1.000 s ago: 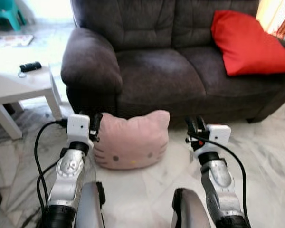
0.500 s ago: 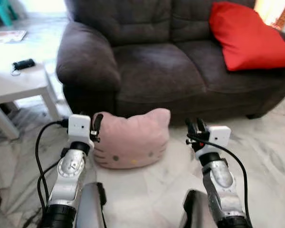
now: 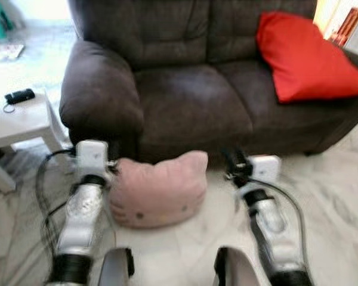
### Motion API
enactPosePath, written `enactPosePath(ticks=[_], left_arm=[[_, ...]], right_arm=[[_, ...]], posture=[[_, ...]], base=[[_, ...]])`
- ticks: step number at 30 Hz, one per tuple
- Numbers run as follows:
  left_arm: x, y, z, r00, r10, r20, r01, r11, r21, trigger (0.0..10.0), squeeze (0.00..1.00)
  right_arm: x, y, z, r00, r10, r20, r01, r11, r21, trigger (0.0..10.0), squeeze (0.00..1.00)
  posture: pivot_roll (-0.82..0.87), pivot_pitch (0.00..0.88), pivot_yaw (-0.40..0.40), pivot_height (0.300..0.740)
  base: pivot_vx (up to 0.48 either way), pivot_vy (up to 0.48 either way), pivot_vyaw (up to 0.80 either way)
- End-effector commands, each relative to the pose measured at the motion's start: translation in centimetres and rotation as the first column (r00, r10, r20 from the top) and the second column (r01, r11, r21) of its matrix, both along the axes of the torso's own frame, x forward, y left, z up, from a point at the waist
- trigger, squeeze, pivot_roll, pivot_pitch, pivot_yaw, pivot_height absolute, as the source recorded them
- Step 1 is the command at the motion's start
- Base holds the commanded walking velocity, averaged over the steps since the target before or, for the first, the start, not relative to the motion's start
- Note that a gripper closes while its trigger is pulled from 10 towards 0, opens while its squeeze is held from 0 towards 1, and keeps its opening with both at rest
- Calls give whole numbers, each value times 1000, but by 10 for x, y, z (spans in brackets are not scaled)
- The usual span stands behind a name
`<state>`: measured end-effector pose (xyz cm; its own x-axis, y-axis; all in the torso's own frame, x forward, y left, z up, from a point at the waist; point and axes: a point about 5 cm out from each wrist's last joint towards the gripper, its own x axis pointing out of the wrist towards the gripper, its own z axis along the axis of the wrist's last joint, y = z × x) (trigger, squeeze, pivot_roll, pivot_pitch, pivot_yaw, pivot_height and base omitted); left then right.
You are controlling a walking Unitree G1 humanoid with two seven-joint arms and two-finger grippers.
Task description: Move the pillow to the sofa from floor
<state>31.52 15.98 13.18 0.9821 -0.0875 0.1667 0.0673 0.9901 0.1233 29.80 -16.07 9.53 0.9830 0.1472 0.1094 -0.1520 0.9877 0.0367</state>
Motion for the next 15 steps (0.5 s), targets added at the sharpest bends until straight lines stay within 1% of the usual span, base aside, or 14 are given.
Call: enactPosePath(ticks=[1, 4, 15], left_arm=[[-2, 17, -2, 999, 47, -11, -47, 999, 16, 10000, 0], [-2, 17, -2, 999, 47, -12, -47, 999, 15, 10000, 0], [-1, 17, -3, 999, 46, -14, -46, 999, 18, 10000, 0]], right_arm=[[2, 16, 4, 998, 53, 18, -53, 999, 6, 10000, 0], [2, 17, 4, 998, 53, 14, -53, 998, 12, 10000, 0], [2, 16, 3, 999, 48, 13, -49, 999, 15, 10000, 0]], posture=[[47, 0, -58, 462], [47, 0, -59, 462], [46, 0, -57, 462]], base=[[304, 0, 800], [300, 0, 800], [300, 0, 0]])
